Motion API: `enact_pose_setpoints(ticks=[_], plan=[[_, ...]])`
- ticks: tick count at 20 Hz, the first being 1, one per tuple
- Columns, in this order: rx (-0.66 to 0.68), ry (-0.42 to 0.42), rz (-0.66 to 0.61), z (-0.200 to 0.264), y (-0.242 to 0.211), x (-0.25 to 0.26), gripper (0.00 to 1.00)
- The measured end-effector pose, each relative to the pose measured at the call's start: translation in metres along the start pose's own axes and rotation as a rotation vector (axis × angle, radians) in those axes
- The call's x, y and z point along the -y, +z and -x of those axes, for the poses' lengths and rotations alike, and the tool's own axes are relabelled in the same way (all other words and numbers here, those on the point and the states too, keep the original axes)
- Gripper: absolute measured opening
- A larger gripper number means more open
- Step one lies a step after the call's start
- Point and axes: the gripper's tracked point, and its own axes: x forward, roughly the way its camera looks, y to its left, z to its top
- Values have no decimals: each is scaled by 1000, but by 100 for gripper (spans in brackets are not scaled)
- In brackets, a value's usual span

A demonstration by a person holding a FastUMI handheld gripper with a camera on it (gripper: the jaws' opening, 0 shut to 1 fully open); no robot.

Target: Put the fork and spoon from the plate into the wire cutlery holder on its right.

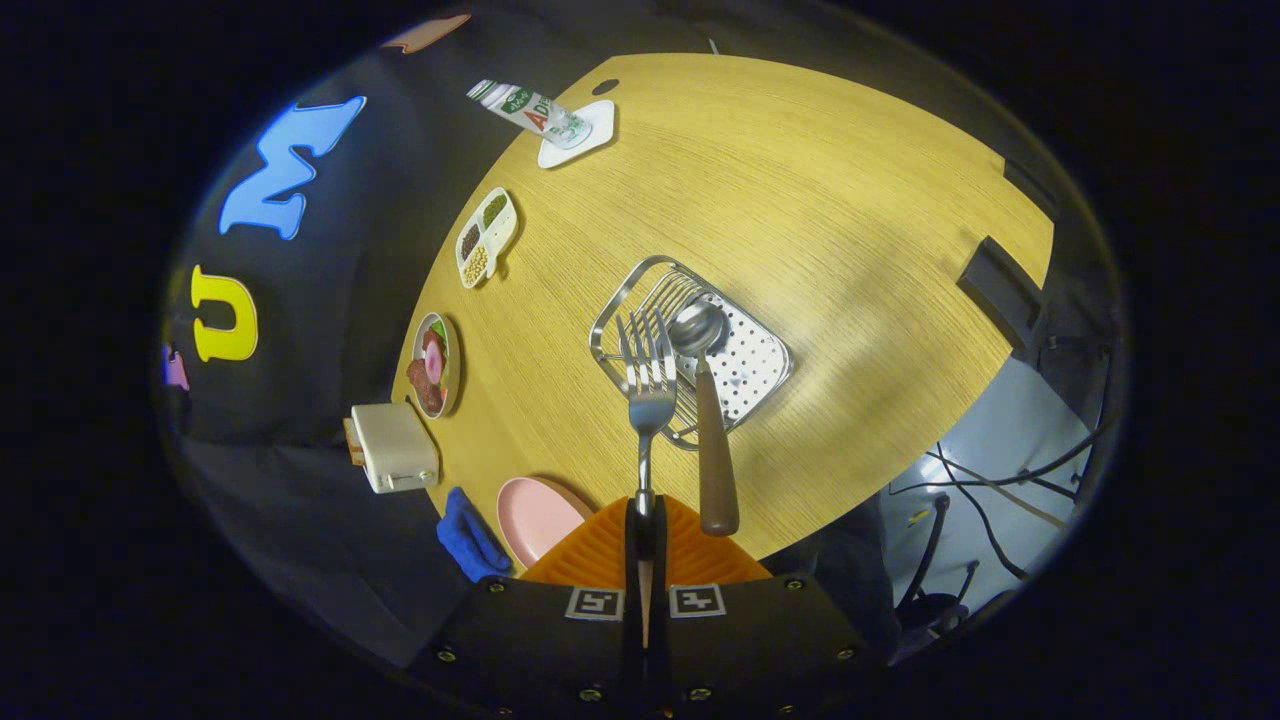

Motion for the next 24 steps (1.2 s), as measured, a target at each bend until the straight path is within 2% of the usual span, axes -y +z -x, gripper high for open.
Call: enact_pose_setpoints(ticks=[8, 13, 14, 19, 24], plan=[[2, -23, -30, 1, 11, 2, 9], [26, -2, -54, 9, 21, -5, 13], [28, 0, -54, 10, 23, -5, 23], [57, -3, -43, 16, 27, -7, 23], [160, 1, -10, 30, 44, -13, 23]])
